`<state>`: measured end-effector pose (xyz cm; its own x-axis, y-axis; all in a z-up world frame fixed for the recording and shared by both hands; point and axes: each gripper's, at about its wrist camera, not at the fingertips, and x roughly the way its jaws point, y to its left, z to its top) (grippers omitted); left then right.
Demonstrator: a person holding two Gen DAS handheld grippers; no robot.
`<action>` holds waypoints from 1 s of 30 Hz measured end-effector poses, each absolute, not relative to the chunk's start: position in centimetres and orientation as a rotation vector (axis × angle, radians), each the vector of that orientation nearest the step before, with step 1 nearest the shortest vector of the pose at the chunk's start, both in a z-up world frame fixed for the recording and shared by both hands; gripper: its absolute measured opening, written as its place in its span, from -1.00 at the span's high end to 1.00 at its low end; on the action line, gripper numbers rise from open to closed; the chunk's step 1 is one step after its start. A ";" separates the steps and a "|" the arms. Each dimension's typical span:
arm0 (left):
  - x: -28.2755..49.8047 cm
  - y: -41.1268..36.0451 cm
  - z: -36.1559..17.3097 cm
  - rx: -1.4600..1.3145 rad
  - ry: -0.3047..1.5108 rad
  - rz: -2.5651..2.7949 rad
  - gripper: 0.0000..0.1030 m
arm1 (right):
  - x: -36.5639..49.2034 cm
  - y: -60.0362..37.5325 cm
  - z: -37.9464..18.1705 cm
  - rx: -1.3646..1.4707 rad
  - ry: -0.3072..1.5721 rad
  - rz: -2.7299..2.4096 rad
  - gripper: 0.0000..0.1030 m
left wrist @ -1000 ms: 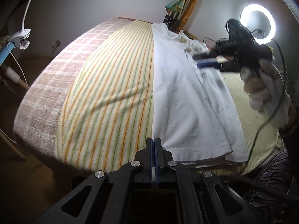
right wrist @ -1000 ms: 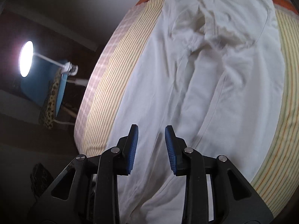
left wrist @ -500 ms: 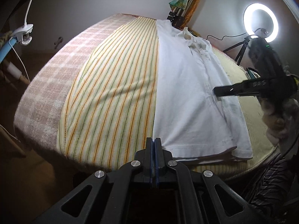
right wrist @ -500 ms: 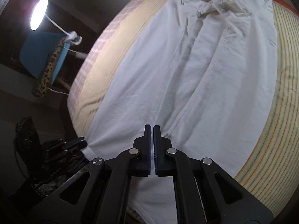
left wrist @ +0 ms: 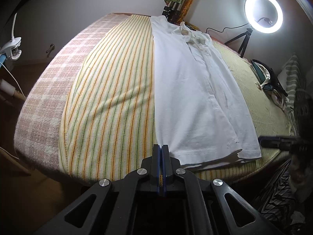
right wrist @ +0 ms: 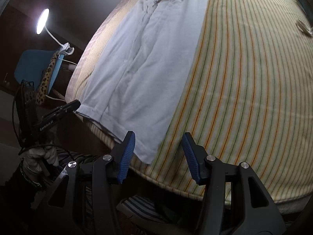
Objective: Fold small clothes
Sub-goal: 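Grasp the hem end of the white shirt strip with both tools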
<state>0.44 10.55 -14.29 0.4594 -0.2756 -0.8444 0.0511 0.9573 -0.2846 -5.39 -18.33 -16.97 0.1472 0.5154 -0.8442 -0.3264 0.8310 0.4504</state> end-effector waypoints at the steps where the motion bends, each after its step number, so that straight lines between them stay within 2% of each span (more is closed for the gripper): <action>1: 0.4 10.6 -14.3 -0.235 1.082 -0.205 1.00 | -5.8 -18.5 -16.9 0.181 1.268 0.608 -0.03; 5: 0.6 10.3 -14.6 -0.238 1.096 -0.215 1.00 | -6.5 -19.1 -17.0 0.238 1.270 0.629 -0.03; 8: 0.7 10.3 -14.7 -0.252 1.103 -0.216 1.00 | -7.0 -18.9 -17.5 0.244 1.277 0.665 0.17; 9: 0.7 10.3 -14.8 -0.256 1.103 -0.214 1.00 | -6.9 -18.8 -17.5 0.237 1.274 0.673 0.39; 10: 0.7 10.3 -14.8 -0.259 1.104 -0.213 1.00 | -6.8 -18.6 -17.8 0.251 1.288 0.690 0.81; 11: 0.8 10.3 -14.8 -0.262 1.105 -0.213 1.00 | -6.7 -18.6 -18.2 0.279 1.306 0.706 0.86; 19: 0.9 11.5 -12.7 -0.325 1.071 -0.234 1.00 | -6.1 -20.9 -17.7 0.525 1.261 0.772 0.90; 30: 4.6 11.3 -9.1 -0.352 0.989 -0.277 1.00 | -2.8 -21.8 -14.4 0.564 1.159 0.765 0.90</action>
